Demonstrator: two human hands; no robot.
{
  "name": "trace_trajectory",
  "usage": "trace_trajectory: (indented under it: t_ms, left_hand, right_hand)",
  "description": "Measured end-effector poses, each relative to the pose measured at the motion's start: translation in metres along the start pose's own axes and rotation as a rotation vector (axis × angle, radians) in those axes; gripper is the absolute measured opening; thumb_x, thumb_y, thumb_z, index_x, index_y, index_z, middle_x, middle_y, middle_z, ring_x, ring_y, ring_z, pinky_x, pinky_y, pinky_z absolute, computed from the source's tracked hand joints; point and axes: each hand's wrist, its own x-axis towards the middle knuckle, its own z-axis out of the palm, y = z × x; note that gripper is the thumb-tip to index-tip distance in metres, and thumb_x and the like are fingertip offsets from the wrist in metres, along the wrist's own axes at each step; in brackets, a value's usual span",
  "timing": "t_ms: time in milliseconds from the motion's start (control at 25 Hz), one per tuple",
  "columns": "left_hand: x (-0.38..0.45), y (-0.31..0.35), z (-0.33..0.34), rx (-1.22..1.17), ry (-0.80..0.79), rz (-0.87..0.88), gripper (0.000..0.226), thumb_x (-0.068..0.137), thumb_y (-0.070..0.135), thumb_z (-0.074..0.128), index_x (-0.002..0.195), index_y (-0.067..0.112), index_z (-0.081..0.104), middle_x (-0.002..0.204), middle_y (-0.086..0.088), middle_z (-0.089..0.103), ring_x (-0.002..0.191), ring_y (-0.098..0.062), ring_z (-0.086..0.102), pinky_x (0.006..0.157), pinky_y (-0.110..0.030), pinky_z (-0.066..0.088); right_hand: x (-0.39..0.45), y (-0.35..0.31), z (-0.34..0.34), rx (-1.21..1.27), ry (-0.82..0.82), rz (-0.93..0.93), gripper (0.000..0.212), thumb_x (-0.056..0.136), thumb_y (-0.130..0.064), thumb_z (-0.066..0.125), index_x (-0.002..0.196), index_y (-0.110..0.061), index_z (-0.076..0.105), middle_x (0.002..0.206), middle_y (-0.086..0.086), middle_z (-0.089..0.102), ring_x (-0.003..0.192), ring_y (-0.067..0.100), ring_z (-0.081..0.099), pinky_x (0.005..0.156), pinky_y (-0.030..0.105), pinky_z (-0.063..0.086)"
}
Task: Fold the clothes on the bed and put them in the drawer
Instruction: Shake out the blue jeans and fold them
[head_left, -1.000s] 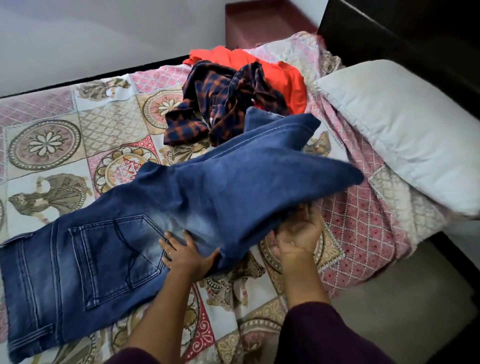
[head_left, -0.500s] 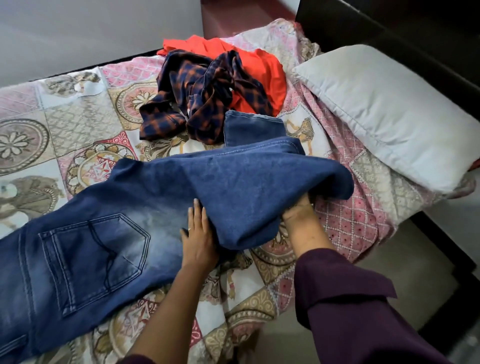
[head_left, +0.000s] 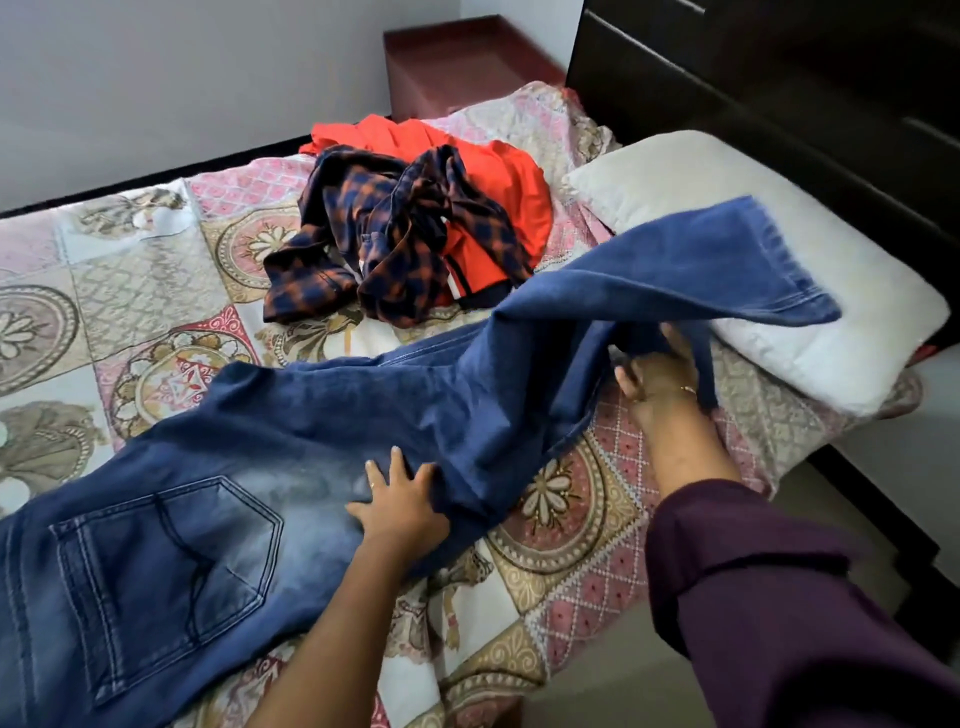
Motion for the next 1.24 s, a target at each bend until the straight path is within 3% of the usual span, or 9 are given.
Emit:
trace_trajectory:
  t_ms: [80,200,360,520,680,760,960,1120,1240]
  left_hand:
    - [0.005,0.015,-0.003,-0.134,0.359,0.089,0.051,0.082,0.04,0.04,0.122,0.011,0.053,0.137,-0.013,0.044,0.132,-0.035,0.035,0.101,-0.051,0.031]
    - [0.019,0.048,-0.001,-0.216,0.608,0.426,0.049,0.082,0.042,0.044,0.108,0.002,0.057,0.116,-0.019,0.056,0.109,-0.037,0.05,0.094,-0.04,0.039]
    - [0.029,0.101,-0.003,0.002,0.624,0.72,0.034,0.076,0.03,0.05,0.097,0.008,0.066,0.119,-0.016,0.057,0.111,-0.03,0.042,0.085,-0.04,0.048]
    - [0.051,0.14,-0.001,0.18,0.591,0.705,0.017,0.063,0.025,0.072,0.077,0.015,0.07,0.087,0.0,0.064,0.081,-0.02,0.054,0.066,-0.029,0.041]
    - [0.071,0.179,0.006,0.07,0.276,0.356,0.064,0.085,0.017,0.061,0.142,0.007,0.034,0.148,-0.016,0.026,0.127,-0.033,0.037,0.092,-0.038,0.047]
    - [0.081,0.2,0.011,0.129,0.273,0.254,0.08,0.089,0.028,0.057,0.15,0.013,0.008,0.156,-0.013,-0.001,0.131,-0.035,0.029,0.096,-0.04,0.042]
    - [0.1,0.238,0.023,0.084,0.548,0.366,0.08,0.07,0.038,0.056,0.141,0.011,0.035,0.148,-0.019,0.034,0.132,-0.035,0.031,0.102,-0.056,0.025]
    - [0.114,0.242,0.066,0.215,0.424,0.573,0.073,0.084,0.046,0.035,0.149,0.018,0.016,0.158,-0.012,0.006,0.143,-0.028,0.009,0.11,-0.051,-0.001]
    - [0.126,0.236,0.079,0.194,0.453,0.574,0.062,0.096,0.055,0.019,0.132,0.017,0.052,0.143,-0.01,0.044,0.136,-0.031,0.032,0.108,-0.047,0.018]
  right_hand:
    - [0.012,0.023,-0.012,-0.08,0.065,0.14,0.035,0.09,-0.006,0.049,0.123,-0.018,0.046,0.082,0.001,0.05,0.056,0.011,0.045,0.053,0.025,0.04]
    - [0.018,0.049,-0.029,-0.164,-0.005,0.303,0.024,0.093,-0.009,0.05,0.116,-0.014,0.049,0.084,0.003,0.049,0.066,0.013,0.044,0.078,0.035,0.046]
    - [0.04,0.058,-0.044,0.013,0.006,0.328,0.037,0.095,-0.004,0.043,0.132,-0.004,0.045,0.088,0.001,0.054,0.069,0.012,0.049,0.08,0.03,0.046]
    - [0.068,0.043,-0.039,0.32,-0.059,0.294,0.043,0.09,-0.013,0.059,0.131,-0.01,0.047,0.105,0.008,0.061,0.083,0.019,0.059,0.07,0.034,0.051]
    - [0.099,0.018,-0.028,0.565,-0.011,0.213,0.055,0.088,-0.008,0.061,0.137,-0.018,0.036,0.13,0.012,0.055,0.107,0.031,0.057,0.071,0.042,0.053]
    - [0.113,-0.01,-0.03,0.495,-0.013,0.055,0.044,0.088,-0.001,0.056,0.127,-0.017,0.044,0.127,0.014,0.056,0.105,0.03,0.058,0.076,0.044,0.054]
    - [0.134,-0.072,-0.051,0.28,-0.049,-0.204,0.024,0.089,0.001,0.052,0.1,-0.02,0.057,0.098,0.002,0.065,0.085,0.013,0.064,0.08,0.028,0.053]
    - [0.177,-0.056,-0.092,0.029,0.346,-0.146,0.022,0.084,-0.007,0.062,0.106,-0.008,0.061,0.11,0.017,0.065,0.103,0.033,0.062,0.086,0.038,0.049]
    - [0.186,-0.05,-0.104,-0.324,0.554,-0.14,0.043,0.079,-0.005,0.062,0.12,-0.002,0.052,0.122,0.023,0.055,0.112,0.039,0.053,0.092,0.041,0.038]
